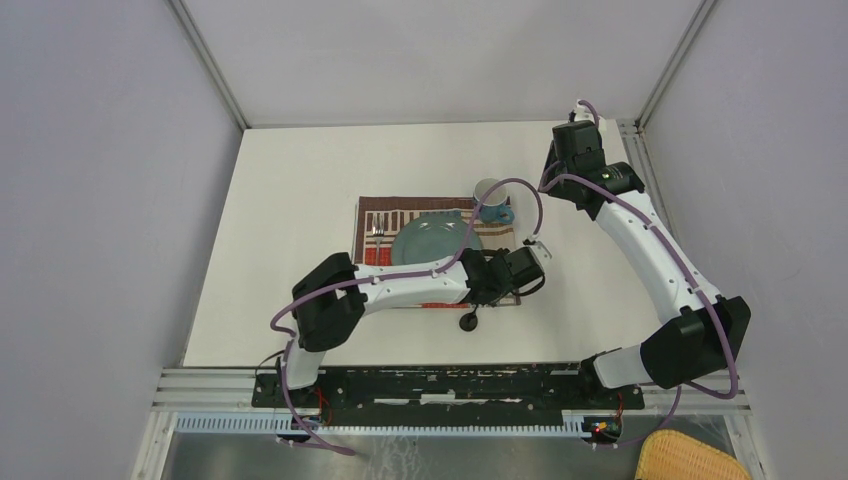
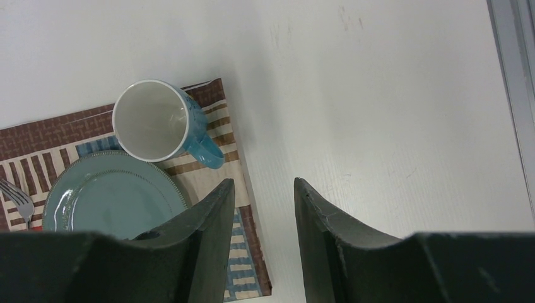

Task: Set the dinner table for one person
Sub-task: Adjust the spoon with the napkin.

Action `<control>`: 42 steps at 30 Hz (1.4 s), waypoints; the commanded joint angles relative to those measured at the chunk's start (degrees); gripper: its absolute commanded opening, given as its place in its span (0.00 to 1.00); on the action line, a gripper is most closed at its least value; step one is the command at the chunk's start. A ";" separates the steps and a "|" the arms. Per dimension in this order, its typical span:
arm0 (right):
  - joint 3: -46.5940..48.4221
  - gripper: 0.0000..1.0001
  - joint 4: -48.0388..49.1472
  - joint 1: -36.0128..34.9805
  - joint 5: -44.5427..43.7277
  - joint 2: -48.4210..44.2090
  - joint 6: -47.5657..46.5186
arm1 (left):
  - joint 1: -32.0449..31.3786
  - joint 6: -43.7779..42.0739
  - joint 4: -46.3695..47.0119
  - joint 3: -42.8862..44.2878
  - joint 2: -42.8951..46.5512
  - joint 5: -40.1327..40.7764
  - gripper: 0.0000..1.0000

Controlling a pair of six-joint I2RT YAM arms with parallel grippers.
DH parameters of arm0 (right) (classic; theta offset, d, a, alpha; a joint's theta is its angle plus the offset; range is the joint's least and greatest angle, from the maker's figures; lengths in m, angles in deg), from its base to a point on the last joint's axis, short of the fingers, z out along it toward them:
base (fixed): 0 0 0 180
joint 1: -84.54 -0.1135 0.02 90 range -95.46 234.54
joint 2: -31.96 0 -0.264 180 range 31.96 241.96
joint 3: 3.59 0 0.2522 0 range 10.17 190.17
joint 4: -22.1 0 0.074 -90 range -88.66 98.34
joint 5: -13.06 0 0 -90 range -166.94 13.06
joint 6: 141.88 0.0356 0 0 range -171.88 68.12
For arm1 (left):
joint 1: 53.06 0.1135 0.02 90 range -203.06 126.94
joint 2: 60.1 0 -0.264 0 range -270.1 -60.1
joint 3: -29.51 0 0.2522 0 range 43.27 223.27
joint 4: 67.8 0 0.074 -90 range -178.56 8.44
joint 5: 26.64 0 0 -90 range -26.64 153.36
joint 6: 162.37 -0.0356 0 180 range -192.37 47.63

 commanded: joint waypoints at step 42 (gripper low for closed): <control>-14.56 0.43 -10.35 -24.30 9.58 -7.67 -1.73 | 40.15 21.52 2.87 -12.25 23.89 -0.71 0.35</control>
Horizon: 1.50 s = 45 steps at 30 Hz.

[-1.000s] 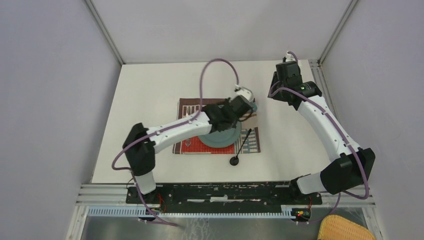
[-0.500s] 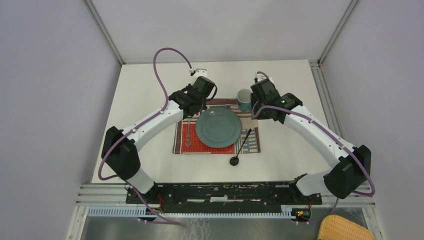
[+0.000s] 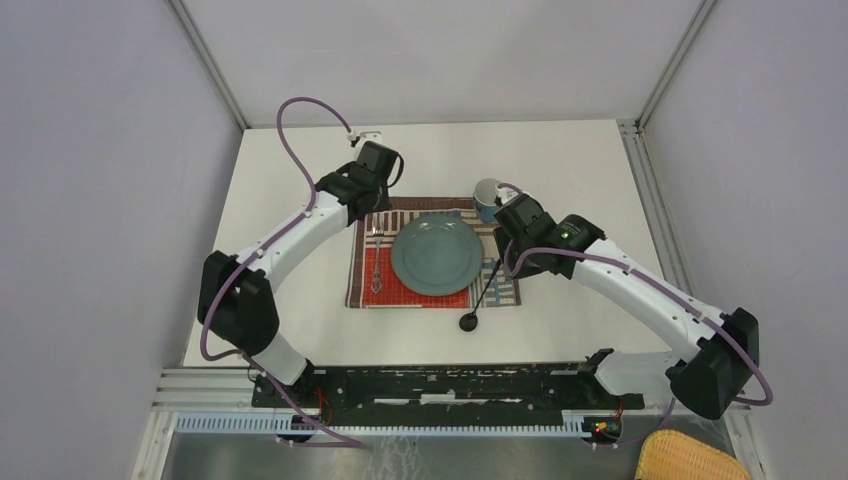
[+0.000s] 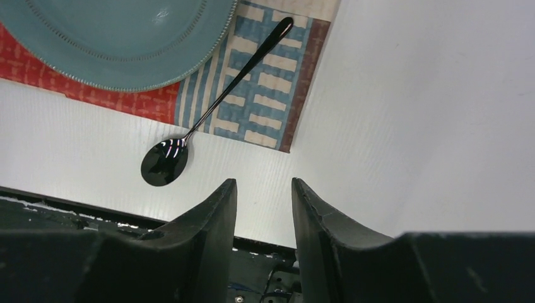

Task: Set the dinner table for one person
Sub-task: Adjust the spoon with the napkin.

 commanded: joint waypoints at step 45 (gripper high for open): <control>-11.52 0.23 11.66 -20.19 8.79 11.71 3.24 | 1.48 -2.17 2.52 -1.71 3.86 -3.78 0.35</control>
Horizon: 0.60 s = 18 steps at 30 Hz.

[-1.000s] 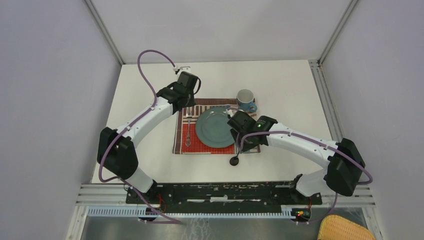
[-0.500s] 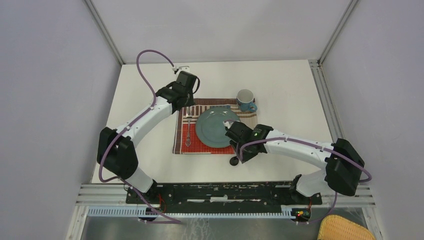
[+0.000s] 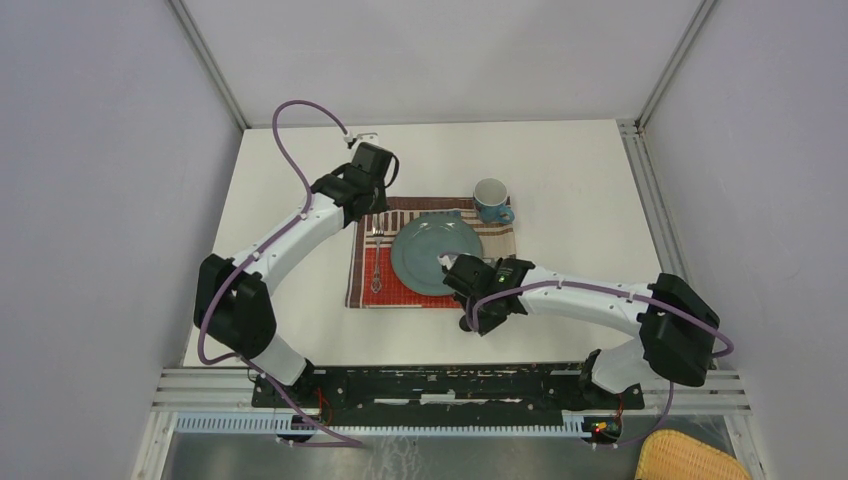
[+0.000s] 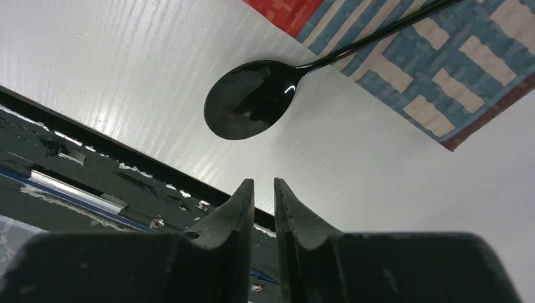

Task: Set the dinner table for one person
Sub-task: Adjust the spoon with the napkin.

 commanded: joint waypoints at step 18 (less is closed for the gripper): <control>3.52 0.00 3.16 -1.60 -14.27 0.90 5.88 | 0.37 -2.50 1.27 -0.62 4.31 -0.27 0.34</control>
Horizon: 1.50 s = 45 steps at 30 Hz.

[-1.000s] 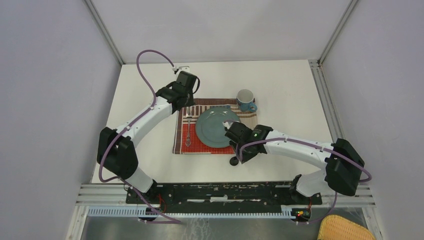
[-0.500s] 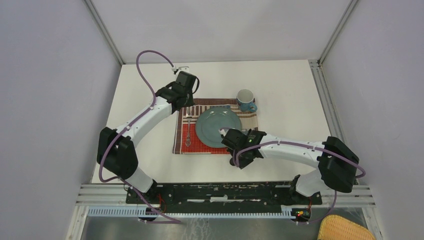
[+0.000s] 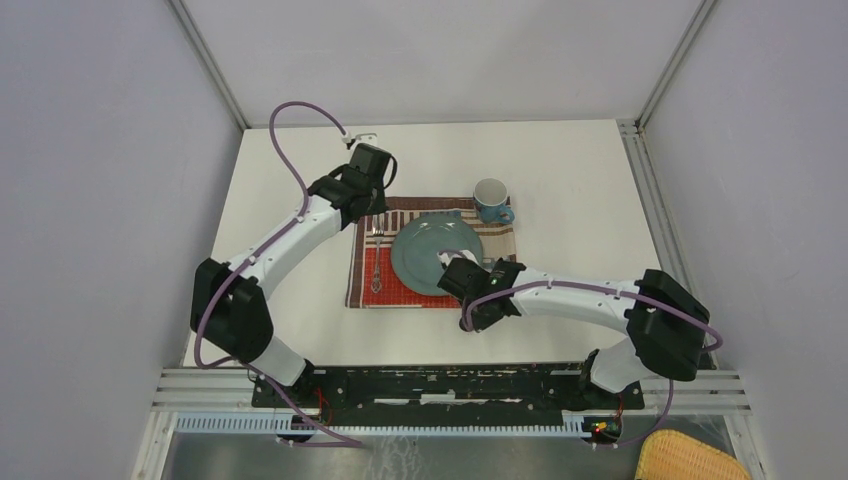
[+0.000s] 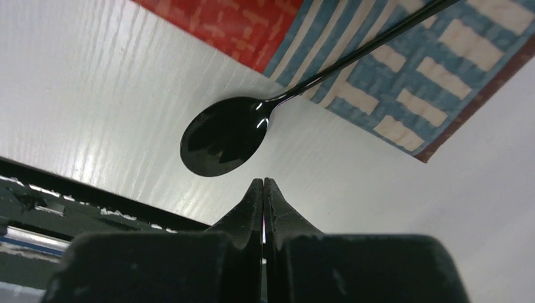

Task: Set the dinner table for one person
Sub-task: Adjust the spoon with the napkin.

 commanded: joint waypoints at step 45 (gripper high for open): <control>11.91 0.00 14.22 22.10 -6.53 14.23 -2.28 | 0.36 -2.84 -0.94 0.52 4.20 0.69 0.34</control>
